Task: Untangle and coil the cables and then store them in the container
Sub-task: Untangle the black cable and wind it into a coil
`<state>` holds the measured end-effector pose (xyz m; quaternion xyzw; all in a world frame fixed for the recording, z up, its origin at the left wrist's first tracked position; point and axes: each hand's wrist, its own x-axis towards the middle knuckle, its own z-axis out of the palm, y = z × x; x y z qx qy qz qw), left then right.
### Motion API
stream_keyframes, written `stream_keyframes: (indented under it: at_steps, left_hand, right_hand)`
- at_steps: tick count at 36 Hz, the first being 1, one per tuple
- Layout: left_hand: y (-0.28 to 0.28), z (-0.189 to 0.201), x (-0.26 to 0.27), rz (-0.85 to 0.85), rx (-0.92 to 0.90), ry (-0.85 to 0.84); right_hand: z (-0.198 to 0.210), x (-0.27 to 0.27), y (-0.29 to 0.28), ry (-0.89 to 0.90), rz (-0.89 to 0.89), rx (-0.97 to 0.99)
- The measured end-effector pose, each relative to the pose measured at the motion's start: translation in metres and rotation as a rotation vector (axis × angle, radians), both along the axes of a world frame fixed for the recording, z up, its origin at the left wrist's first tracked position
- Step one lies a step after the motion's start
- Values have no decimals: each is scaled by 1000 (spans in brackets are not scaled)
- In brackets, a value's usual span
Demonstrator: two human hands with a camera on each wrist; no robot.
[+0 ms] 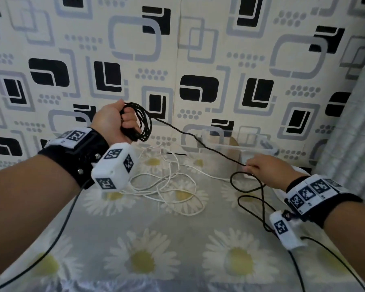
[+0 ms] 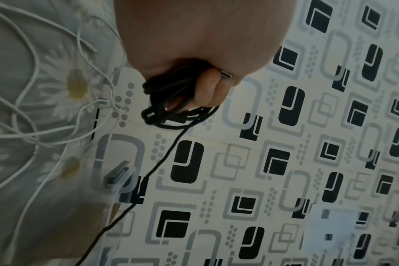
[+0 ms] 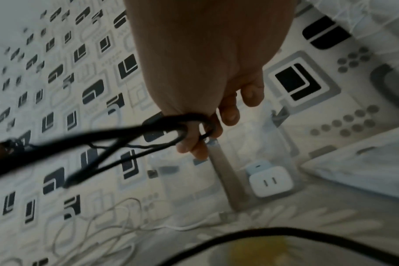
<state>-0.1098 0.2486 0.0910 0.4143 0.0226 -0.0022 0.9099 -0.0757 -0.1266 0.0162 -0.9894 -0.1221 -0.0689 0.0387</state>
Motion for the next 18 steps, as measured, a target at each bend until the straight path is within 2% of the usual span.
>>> stream_keyframes:
  at_steps: [4,7,11,18]
  left_hand:
    - [-9,2,1,39,-52,8]
    - [-19,3,-2,-10,-42,-28]
    - [-22,12,-3,-53,-164,-101]
    - [-26,27,8,122,-364,-218]
  right_hand:
    - [-3,-1,8,38,-12,-151]
    - [-11,0,20,91,-13,-251]
    - [-21,1,35,131,86,-312]
    - [-23,-12,70,110,302,-490]
